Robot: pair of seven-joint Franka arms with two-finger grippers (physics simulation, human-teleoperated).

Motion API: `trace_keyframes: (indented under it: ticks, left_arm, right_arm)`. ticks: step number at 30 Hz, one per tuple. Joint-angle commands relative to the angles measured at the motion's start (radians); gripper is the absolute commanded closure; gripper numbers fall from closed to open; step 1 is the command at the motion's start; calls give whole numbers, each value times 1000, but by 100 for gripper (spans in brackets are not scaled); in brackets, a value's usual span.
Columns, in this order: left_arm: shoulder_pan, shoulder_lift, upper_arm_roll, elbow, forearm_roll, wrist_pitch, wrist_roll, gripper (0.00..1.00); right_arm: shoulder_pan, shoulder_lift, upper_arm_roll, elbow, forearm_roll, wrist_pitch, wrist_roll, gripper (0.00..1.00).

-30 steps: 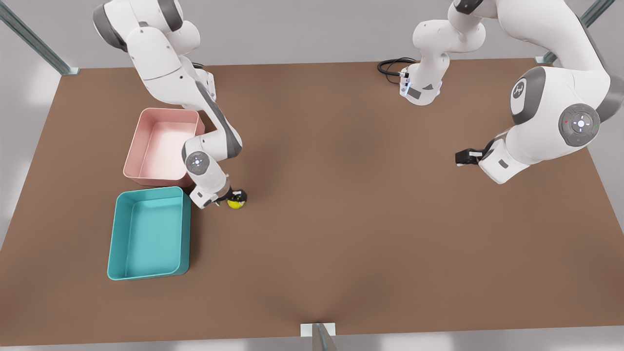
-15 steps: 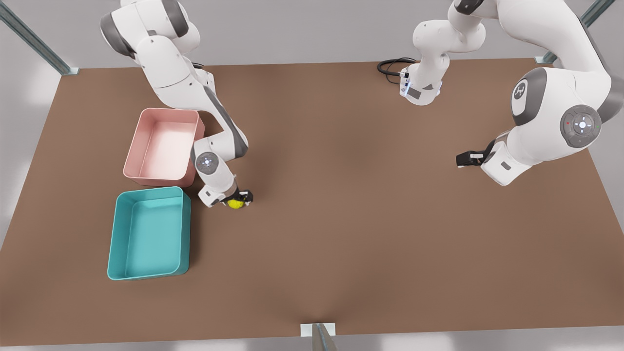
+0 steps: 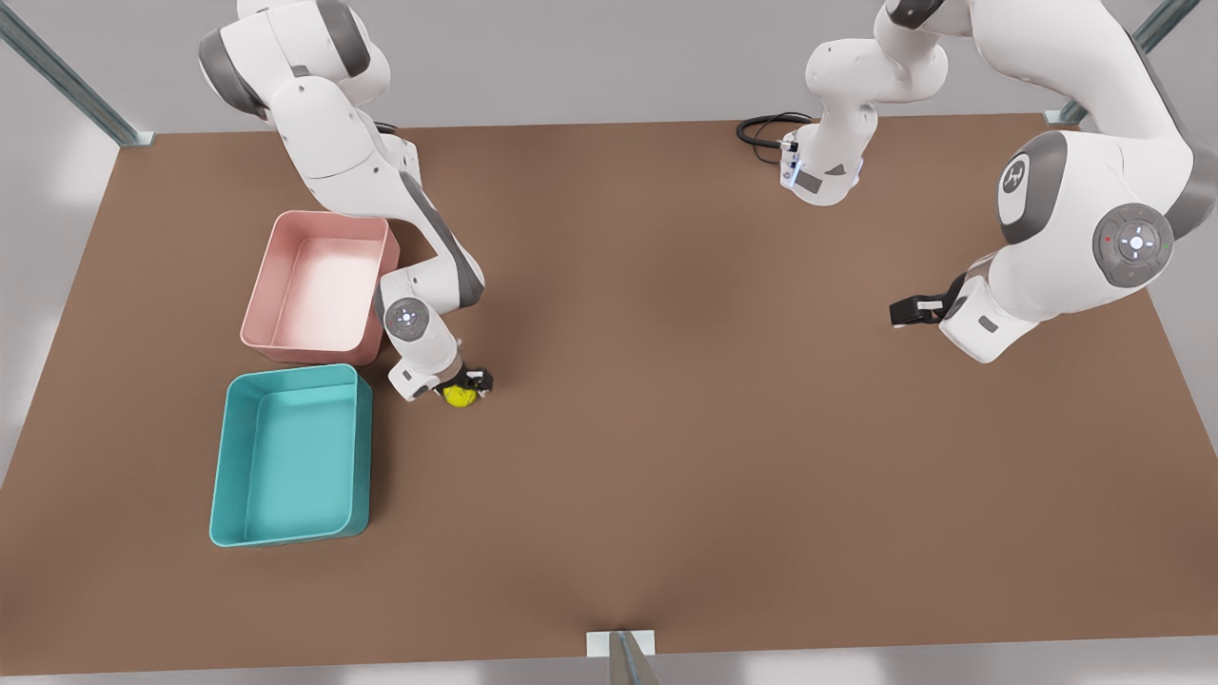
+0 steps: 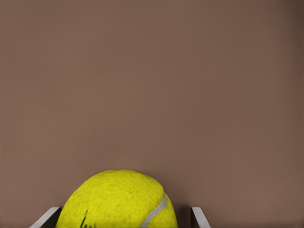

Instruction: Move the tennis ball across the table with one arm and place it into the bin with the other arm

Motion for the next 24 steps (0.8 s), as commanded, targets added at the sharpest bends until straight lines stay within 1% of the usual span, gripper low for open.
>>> trace_keyframes:
  ticks: [1,2,3,6,7,8,10,12,14,18,19,20,22,23,24]
  left_arm:
    - [1,-3,1,4,1,-1,-17,0]
    - [-2,-3,0,6,0,-2,-19,0]
    - [-5,-3,0,8,0,-2,-19,0]
    - [-9,-8,-3,8,0,-31,-25,0]
    - [-5,-8,-29,12,0,-34,-24,0]
    - [-2,-8,-28,12,-2,-36,-18,0]
    - [0,-8,-28,12,0,-36,-17,0]
    - [-6,-8,-34,46,-2,-37,-25,0]
    - [0,-5,-43,43,-23,-37,-28,0]
    - [4,10,-40,40,-22,-34,-47,0]
    - [4,12,-40,41,-20,-34,-47,0]
    - [6,13,-40,41,-23,-34,-45,0]
    - [4,13,-40,40,-23,-34,-45,0]
    - [4,15,-40,41,-22,-34,-48,0]
    - [0,15,-40,41,-20,-34,-50,0]
  right_arm:
    - [0,-1,0,0,1,4,13,2]
    - [0,0,0,2,0,2,13,10]
    - [0,0,0,3,0,2,12,16]
    - [0,3,0,9,0,1,12,23]
    - [-2,3,0,11,0,1,12,25]
    - [-3,3,0,14,-2,2,10,26]
    - [-9,3,0,18,-2,2,7,32]
    - [-12,-1,2,18,-2,2,4,33]
    - [-15,-17,2,18,-2,2,3,33]
    - [-20,-89,0,17,-2,-7,-7,33]
    - [-32,-113,-2,26,0,-21,-49,33]
    - [-49,-122,-2,54,-2,-65,-75,33]
    - [-113,-126,-2,186,-2,-248,-189,33]
    - [-153,-118,-2,233,-2,-300,-263,33]
    - [-195,-118,-2,252,-2,-312,-351,33]
